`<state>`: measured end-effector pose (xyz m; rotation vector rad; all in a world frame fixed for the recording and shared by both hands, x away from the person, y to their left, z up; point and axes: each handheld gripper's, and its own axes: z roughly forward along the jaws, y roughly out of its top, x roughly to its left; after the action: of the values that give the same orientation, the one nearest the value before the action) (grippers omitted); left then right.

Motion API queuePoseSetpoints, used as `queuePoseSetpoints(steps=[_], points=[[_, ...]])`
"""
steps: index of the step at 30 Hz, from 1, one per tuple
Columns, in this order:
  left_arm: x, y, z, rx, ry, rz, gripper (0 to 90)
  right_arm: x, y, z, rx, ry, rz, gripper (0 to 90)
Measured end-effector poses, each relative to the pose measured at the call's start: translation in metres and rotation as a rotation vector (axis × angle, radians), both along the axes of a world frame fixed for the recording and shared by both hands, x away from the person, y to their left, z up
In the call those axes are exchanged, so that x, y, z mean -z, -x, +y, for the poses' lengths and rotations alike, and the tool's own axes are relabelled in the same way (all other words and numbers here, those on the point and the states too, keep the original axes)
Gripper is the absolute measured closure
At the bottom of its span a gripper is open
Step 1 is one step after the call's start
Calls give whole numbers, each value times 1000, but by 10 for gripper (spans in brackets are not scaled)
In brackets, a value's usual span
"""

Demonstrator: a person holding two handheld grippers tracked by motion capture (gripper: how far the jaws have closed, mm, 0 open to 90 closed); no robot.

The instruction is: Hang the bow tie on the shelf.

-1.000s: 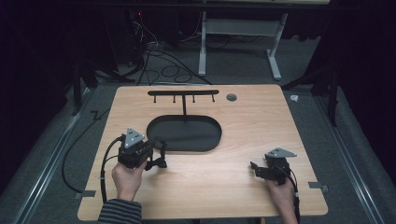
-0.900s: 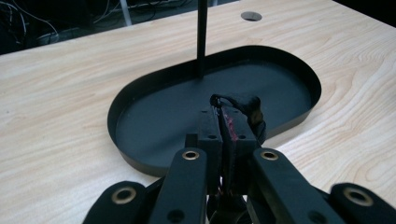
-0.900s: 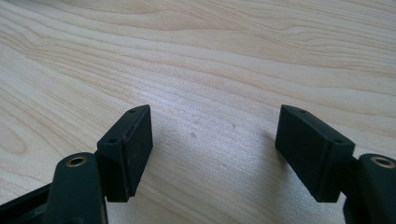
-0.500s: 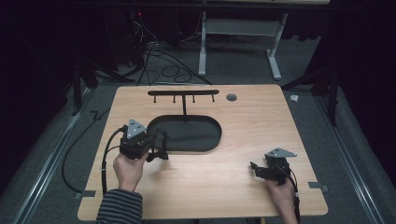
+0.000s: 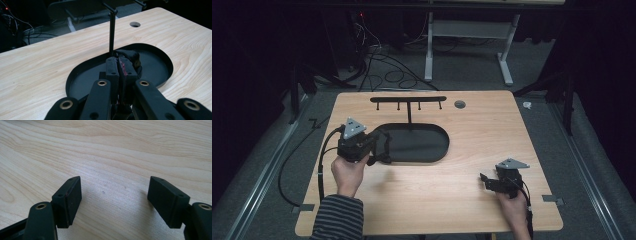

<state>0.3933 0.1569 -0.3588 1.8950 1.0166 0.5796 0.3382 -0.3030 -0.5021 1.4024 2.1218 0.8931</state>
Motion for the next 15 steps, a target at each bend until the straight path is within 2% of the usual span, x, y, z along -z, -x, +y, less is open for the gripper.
queuePoseSetpoints(steps=[7, 11, 15], points=[[-5, -8, 2, -10, 4, 1, 870, 0, 0, 0, 0, -1, 0, 287], [-10, -14, 6, -25, 35, -3, 870, 0, 0, 0, -1, 0, 0, 287], [-13, -18, 8, -32, 38, 1, 870, 0, 0, 0, -1, -1, 0, 287]])
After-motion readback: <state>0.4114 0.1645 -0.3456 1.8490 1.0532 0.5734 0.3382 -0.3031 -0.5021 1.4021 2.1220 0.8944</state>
